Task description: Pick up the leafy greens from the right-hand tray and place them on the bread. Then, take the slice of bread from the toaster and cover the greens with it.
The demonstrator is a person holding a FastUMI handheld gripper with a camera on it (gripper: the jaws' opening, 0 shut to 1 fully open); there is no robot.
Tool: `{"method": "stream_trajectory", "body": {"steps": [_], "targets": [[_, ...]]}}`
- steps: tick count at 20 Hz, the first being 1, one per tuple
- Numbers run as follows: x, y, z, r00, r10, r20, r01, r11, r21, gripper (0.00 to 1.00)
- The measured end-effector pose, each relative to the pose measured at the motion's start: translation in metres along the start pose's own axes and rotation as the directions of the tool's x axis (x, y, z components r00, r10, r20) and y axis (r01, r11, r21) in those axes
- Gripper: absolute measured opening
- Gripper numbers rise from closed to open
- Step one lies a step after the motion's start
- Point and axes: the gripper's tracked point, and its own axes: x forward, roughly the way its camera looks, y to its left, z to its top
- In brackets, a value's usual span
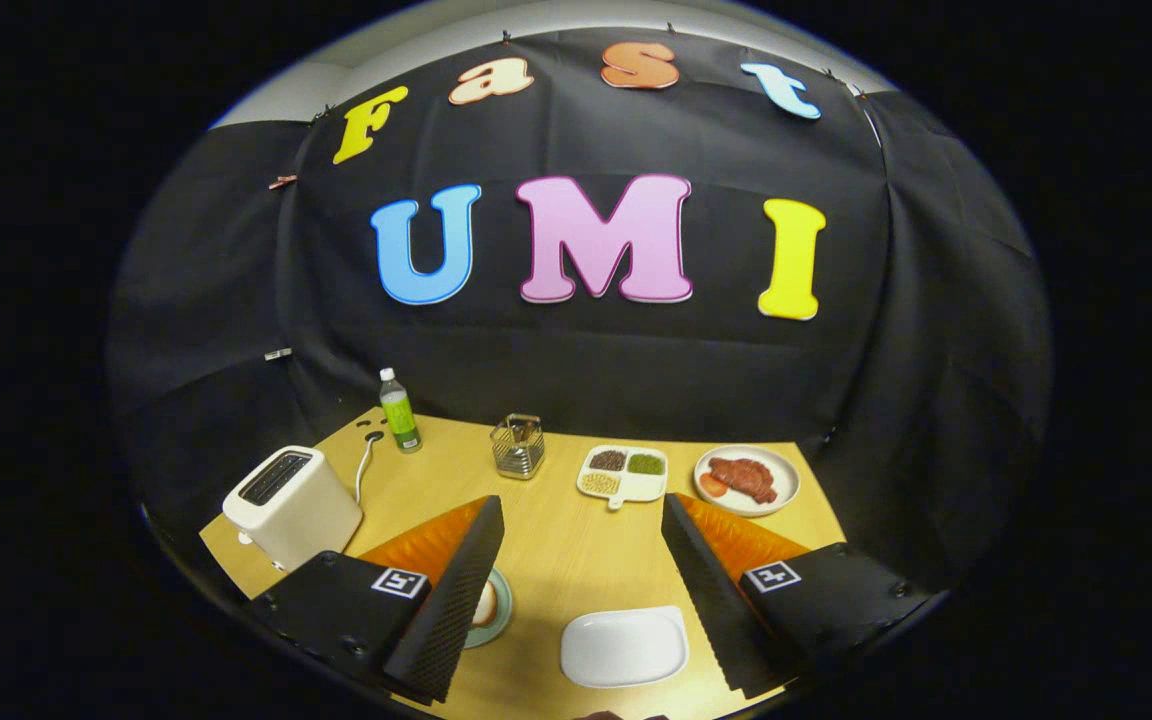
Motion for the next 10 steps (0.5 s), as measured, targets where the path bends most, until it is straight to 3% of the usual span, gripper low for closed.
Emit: {"method": "stream_trajectory", "body": {"steps": [5, 10], "targets": [[-0.049, -0.028, 0.044, 0.989, -0.099, 0.106, 0.099, 0.995, 0.005, 0.99], [-0.089, -0.026, 0.055, 0.968, -0.21, 0.138, 0.208, 0.978, 0.032, 0.98]]}}
